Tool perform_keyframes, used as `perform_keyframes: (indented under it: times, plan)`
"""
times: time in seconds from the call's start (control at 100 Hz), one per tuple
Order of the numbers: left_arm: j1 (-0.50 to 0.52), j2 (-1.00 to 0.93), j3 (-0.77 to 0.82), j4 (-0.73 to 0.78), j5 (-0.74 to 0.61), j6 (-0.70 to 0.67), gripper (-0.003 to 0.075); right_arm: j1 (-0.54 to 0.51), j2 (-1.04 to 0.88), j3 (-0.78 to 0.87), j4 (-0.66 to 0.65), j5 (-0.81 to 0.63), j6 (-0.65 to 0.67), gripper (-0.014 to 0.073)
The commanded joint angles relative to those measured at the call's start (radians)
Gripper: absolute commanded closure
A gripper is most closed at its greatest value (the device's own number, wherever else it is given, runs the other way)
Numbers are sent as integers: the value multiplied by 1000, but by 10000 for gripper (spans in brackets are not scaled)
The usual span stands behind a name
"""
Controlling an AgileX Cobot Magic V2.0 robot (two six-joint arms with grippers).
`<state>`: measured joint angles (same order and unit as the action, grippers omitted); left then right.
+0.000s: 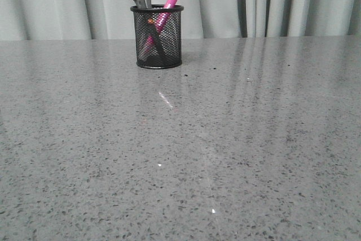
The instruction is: Put pen and scissors into bin
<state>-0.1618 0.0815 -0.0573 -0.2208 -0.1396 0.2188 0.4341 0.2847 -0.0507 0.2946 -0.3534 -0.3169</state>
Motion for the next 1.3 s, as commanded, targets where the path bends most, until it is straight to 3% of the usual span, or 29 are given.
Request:
perform_keyframes:
  times: [0.0, 0.18, 0.27, 0.54, 1.29]
  plan:
    - [72, -11, -2, 158, -33, -175, 739, -8, 6, -27, -7, -79, -9, 662]
    - [144, -100, 57, 193, 69, -200, 739, -8, 6, -27, -7, -79, -9, 662]
    - [162, -118, 97, 195, 57, -200, 739, -8, 6, -27, -7, -79, -9, 662]
    - [151, -118, 104, 161, 117, -200, 739, -8, 6, -27, -7, -77, -9, 662]
    - [151, -118, 104, 161, 119, -200, 739, -8, 6, -27, -7, -77, -9, 662]
